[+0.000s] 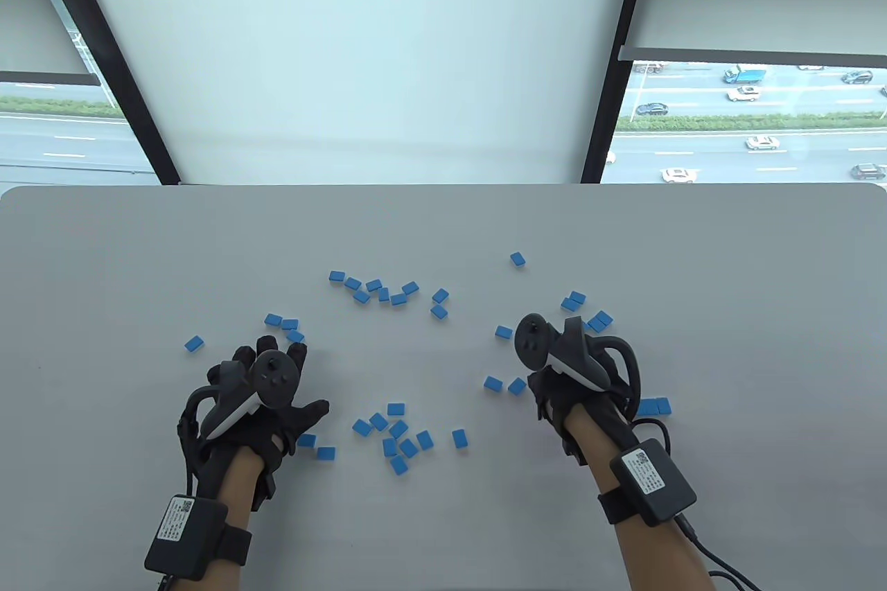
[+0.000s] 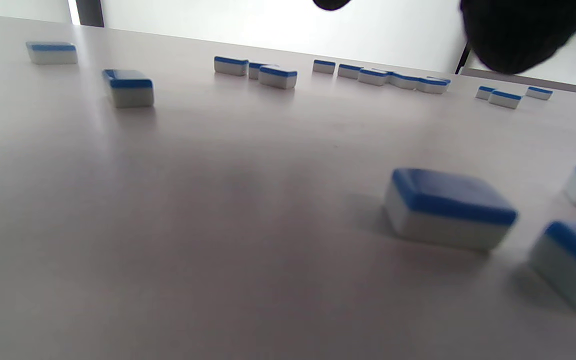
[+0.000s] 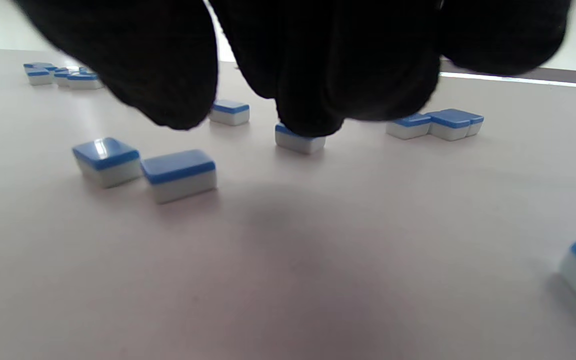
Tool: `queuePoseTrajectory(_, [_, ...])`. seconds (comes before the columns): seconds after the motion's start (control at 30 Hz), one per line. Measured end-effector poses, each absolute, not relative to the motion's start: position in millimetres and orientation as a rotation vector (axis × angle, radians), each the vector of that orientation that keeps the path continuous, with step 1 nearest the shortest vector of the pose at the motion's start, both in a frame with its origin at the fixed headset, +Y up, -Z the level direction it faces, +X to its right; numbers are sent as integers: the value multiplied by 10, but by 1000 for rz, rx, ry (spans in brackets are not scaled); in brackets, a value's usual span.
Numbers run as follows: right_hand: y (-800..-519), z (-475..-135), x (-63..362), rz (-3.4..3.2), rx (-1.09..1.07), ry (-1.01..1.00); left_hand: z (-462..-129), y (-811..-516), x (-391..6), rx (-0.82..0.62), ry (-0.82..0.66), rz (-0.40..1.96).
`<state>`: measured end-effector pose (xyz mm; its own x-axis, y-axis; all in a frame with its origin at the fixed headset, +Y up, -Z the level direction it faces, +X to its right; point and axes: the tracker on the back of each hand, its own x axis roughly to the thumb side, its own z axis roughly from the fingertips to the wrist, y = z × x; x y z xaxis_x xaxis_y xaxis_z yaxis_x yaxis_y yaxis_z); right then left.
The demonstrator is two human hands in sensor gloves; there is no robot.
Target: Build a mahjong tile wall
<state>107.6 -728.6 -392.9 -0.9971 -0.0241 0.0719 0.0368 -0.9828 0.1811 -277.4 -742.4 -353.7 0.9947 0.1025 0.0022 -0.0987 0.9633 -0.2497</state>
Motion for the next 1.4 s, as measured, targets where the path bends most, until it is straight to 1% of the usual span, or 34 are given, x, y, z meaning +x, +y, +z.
queuePoseTrajectory(0.07, [-7356, -3926, 1019, -3067, -111, -298, -3538, -7426, -2772, -253, -16, 99])
queuePoseTrajectory(0.13, [-7407, -3918, 973, -3046, -113, -272, -3537, -7427, -2770, -254, -15, 99])
queuePoseTrajectory(0.33, [-7500, -3915, 917, -3022, -110, -268, -3534, -7420, -2769, -249, -16, 102])
queuePoseTrajectory(0.4, [-7504, -3912, 890, -3007, -118, -237, -3536, -7422, -2770, -248, -15, 104])
queuePoseTrajectory(0.67, [-7520, -3896, 853, -2999, -157, -288, -3536, -7414, -2770, -227, -23, 116])
queuePoseTrajectory(0.83, [-7525, -3868, 884, -2986, -202, -260, -3537, -7410, -2779, -225, -24, 123])
queuePoseTrajectory(0.93, [-7444, -3830, 950, -2965, -232, -209, -3540, -7409, -2788, -222, -23, 132])
queuePoseTrajectory(1.1, [-7141, -3774, 1204, -3008, -208, -100, -3542, -7405, -2799, -221, -22, 136])
queuePoseTrajectory(1.2, [-6966, -3729, 1454, -3051, -185, -3, -3540, -7405, -2798, -219, -24, 134])
queuePoseTrajectory(1.3, [-6890, -3671, 1671, -3063, -185, 53, -3540, -7406, -2798, -220, -25, 134])
queuePoseTrajectory(1.4, [-6873, -3600, 1881, -3065, -155, 81, -3542, -7406, -2801, -220, -23, 132])
